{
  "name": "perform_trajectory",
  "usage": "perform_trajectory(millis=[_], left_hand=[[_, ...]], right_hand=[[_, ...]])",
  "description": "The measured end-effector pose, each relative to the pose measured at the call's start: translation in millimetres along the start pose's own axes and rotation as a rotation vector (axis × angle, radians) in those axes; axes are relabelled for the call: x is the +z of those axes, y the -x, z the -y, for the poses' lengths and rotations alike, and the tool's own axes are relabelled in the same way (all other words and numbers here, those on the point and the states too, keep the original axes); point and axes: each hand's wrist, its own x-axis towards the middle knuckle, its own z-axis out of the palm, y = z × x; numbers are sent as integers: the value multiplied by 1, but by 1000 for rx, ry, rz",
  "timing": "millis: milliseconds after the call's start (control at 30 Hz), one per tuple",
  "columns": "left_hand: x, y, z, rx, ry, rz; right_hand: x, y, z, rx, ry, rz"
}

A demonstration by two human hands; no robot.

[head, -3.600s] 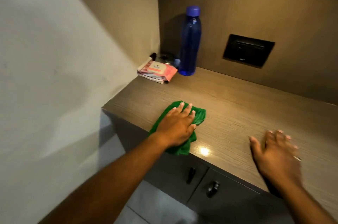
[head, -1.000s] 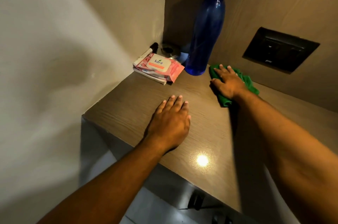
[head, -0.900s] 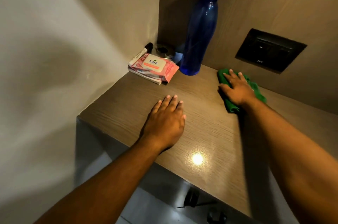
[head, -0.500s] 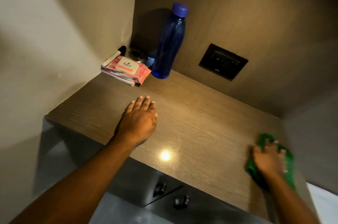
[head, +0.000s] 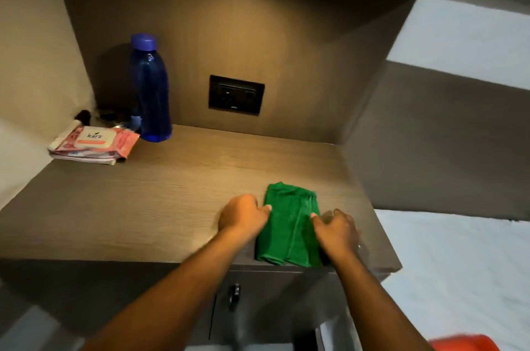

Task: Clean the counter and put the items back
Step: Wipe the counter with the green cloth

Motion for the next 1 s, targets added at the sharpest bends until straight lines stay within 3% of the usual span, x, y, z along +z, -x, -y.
perform_trajectory(millis=[133, 267, 400, 533, 600, 667, 767, 1000], left_hand=[[20, -2, -32, -113, 129, 77], [18, -1, -47, -166, 640, 213], [13, 19, -68, -143, 807, 276], [17, 46, -109, -106, 952, 285], [24, 56, -138, -43, 1011, 327], [41, 66, -172, 31, 1030, 395], [95, 78, -217, 129, 962, 528], [322, 123, -272, 157, 439, 864]], right_hand=[[-1, -8, 11, 55, -133, 196], [3, -15, 14, 77, -187, 260], [-2, -26, 2, 8, -382, 392], [-33, -24, -23, 61, -949, 604], [-57, -25, -55, 120, -1289, 805], [-79, -28, -101, 107, -1486, 880], [-100, -31, -179, 152, -1698, 791], [-98, -18, -389, 482, -1482, 9]])
